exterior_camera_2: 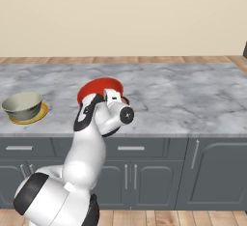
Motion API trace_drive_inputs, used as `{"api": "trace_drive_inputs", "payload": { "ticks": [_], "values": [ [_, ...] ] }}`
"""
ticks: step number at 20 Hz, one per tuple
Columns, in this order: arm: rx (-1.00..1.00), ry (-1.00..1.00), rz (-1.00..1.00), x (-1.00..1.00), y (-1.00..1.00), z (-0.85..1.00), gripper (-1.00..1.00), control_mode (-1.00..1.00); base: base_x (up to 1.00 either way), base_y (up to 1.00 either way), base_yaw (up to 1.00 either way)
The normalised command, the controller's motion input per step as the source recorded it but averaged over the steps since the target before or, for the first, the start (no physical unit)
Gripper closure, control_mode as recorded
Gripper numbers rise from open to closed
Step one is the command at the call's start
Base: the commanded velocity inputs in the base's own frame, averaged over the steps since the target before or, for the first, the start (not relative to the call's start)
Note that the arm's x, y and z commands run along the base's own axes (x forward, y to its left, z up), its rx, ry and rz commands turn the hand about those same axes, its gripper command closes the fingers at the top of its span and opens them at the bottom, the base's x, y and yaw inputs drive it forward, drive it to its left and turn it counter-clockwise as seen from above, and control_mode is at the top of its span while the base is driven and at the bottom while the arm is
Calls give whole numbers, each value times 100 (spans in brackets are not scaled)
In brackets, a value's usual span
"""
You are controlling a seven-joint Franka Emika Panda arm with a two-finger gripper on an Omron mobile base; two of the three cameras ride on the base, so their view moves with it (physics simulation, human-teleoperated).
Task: Move the bowls from the cabinet to the plates on the dining table.
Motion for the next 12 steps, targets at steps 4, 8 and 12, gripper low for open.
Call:
{"api": "trace_drive_inputs", "payload": {
  "ticks": [4,8,12],
  "values": [
    [0,0,0,14,0,-8,100,-100,0,0,0],
    [0,0,0,14,-1,-6,100,-100,0,0,0],
    [0,0,0,19,-1,-4,100,-100,0,0,0]
  ]
}}
